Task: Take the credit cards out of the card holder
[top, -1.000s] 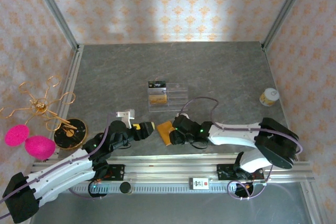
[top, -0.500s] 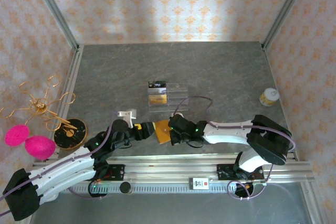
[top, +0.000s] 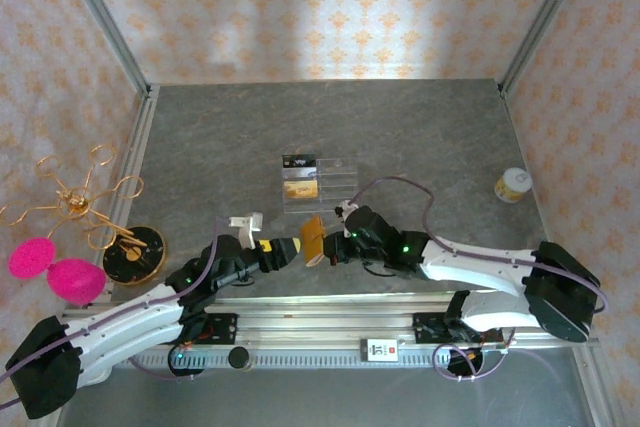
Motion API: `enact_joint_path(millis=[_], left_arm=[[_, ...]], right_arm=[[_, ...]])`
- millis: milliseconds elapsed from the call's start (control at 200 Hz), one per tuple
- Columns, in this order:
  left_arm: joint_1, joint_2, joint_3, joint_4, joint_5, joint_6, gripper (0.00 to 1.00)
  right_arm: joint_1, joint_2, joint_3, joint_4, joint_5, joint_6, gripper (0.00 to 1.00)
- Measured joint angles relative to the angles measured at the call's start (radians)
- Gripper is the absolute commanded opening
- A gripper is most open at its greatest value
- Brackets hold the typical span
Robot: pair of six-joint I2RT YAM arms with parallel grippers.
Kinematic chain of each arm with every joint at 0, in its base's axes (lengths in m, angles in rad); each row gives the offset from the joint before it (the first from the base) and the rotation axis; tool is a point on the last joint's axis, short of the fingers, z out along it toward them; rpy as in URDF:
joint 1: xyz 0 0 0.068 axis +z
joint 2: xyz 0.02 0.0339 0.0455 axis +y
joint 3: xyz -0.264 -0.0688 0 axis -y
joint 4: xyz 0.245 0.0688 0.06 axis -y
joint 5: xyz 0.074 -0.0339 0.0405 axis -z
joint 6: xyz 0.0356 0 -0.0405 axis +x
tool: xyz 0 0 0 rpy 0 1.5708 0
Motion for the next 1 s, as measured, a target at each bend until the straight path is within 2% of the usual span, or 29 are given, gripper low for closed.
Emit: enact_joint_path(millis=[155, 486, 581, 696, 756, 881, 1001], left_arm=[[0.0, -0.015, -0.021, 0.085, 0.007, -0.024, 0.88], [0.005, -0.154, -0.082, 0.27, -0.006, -0.115, 0.88], [0.007, -0.183, -0.083, 0.338, -0.013, -0.134, 0.84], [0.009, -0.198, -0.083, 0.413, -0.021, -0.147, 0.73], [0.012, -0.196, -0.083, 0.443, -0.024, -0.156, 0.72], [0.012, -0.193, -0.083, 0.486, -0.026, -0.164, 0.8], [0.012, -0.193, -0.083, 0.492, -0.036, -0.175, 0.82]], right_arm=[[0.0, -0.051, 0.006, 0.013, -0.003, 0.026, 0.0], [0.0, -0.136, 0.069, 0.086, -0.016, 0.058, 0.0], [0.001, -0.137, 0.075, 0.133, -0.035, 0.075, 0.0], [0.006, -0.137, 0.075, 0.196, -0.061, 0.105, 0.0], [0.015, -0.137, 0.075, 0.233, -0.068, 0.117, 0.0], [0.032, -0.143, 0.075, 0.271, -0.074, 0.13, 0.0], [0.032, -0.182, 0.075, 0.273, -0.063, 0.134, 0.0]])
